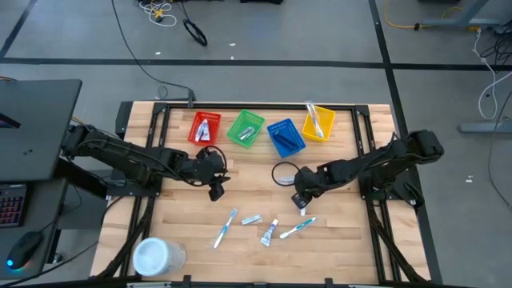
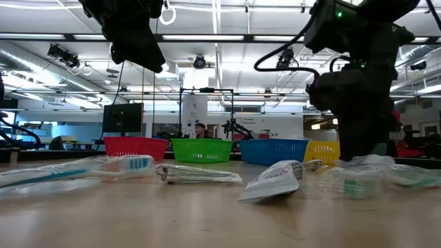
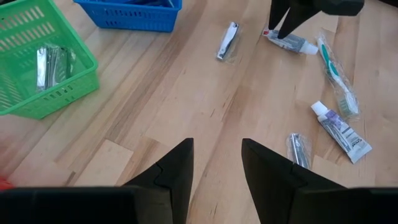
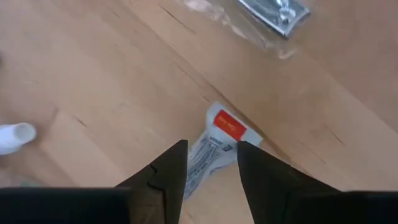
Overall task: Pick & Place Travel size toiletries
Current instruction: Put the white toothpaste in the red bin
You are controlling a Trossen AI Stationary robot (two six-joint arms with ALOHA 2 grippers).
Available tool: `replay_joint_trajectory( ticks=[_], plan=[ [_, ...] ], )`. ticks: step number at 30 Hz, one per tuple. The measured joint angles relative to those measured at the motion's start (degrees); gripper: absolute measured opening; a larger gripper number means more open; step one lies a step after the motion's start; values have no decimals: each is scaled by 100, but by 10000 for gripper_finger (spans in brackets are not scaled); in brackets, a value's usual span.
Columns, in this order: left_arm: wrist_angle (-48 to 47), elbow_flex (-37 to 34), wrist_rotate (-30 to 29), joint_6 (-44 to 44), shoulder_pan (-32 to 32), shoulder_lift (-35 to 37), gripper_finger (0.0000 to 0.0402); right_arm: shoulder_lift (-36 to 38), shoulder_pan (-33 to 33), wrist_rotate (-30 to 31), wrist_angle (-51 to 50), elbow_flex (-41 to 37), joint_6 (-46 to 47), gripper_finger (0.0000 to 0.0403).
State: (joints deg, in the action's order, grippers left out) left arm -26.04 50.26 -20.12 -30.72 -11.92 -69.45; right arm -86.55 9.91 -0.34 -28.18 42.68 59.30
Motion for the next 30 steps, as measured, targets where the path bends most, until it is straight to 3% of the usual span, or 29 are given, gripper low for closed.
replay_joint_trajectory(
  ticks=[5, 14, 30],
  plan=[
    [0, 0, 0, 8, 0, 0, 143, -168, 0, 26, 17, 4, -25, 143],
    [-2, 0, 0, 7, 0, 0, 143, -307, 0, 26, 51, 26, -187, 56],
    [33, 2, -99, -28, 0, 0, 143, -32, -41, 135, 475, -2, -487, 42]
  ],
)
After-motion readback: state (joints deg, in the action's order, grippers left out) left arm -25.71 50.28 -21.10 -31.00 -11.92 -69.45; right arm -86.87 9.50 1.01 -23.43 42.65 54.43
